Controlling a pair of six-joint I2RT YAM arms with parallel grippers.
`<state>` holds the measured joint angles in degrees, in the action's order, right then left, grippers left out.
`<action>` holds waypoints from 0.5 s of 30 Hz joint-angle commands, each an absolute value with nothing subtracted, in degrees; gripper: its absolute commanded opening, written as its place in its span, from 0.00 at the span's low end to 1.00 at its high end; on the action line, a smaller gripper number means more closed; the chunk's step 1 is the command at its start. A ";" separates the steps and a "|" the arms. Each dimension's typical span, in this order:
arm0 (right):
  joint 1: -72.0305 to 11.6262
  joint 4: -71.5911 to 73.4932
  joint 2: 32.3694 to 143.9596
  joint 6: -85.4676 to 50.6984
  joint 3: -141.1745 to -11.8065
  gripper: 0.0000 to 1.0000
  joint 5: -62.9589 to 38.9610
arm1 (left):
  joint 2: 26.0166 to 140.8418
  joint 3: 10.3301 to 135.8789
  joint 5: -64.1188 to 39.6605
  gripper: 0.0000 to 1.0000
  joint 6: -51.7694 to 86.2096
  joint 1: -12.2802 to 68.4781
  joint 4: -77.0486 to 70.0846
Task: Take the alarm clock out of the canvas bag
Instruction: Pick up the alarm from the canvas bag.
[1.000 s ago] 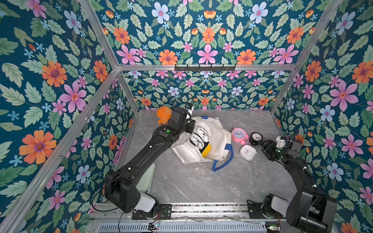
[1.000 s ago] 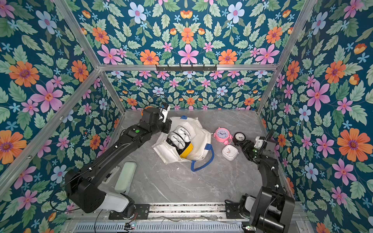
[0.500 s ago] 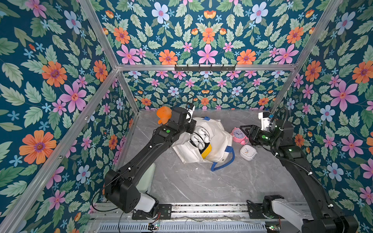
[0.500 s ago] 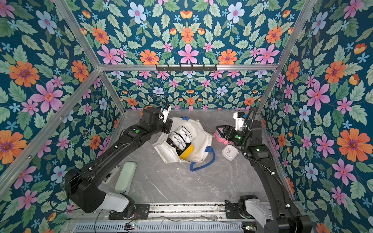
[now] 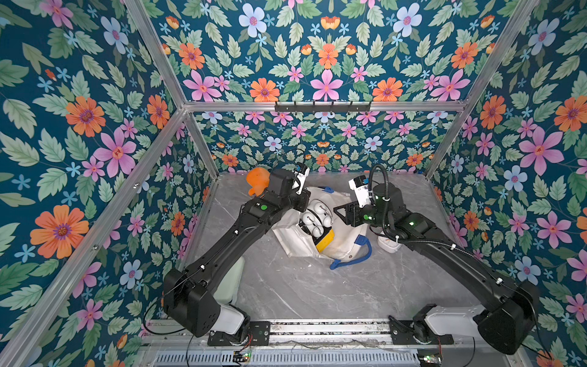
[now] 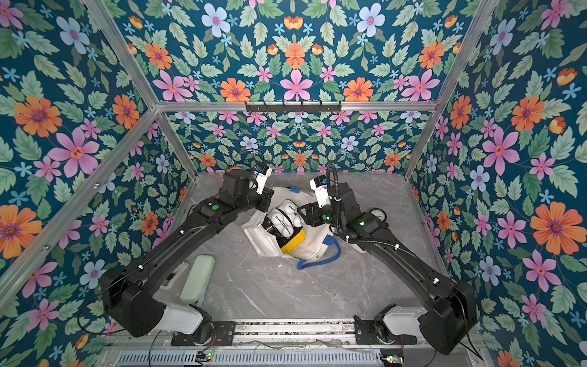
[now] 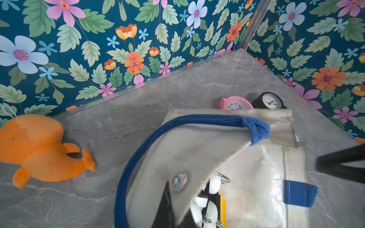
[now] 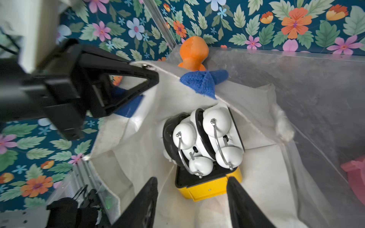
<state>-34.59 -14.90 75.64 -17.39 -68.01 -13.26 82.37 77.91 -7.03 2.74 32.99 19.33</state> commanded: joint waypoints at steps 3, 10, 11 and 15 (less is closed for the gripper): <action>-36.71 -17.12 80.31 -15.11 -69.65 0.55 -6.71 | 81.56 77.81 -9.48 0.00 2.15 32.96 13.88; -38.48 -17.73 84.38 -15.43 -70.52 0.53 -3.10 | 81.80 77.78 -9.58 0.00 2.11 32.96 13.58; -38.58 -17.65 84.82 -15.53 -70.65 0.53 -3.07 | 81.89 77.78 -9.67 0.00 2.11 32.96 13.58; -38.85 -16.80 86.84 -16.16 -70.65 0.52 -2.32 | 82.09 77.87 -9.80 0.00 2.20 32.96 13.44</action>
<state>-38.63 -16.97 85.97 -16.14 -70.43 -4.08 82.37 77.60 -8.36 2.57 32.99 18.87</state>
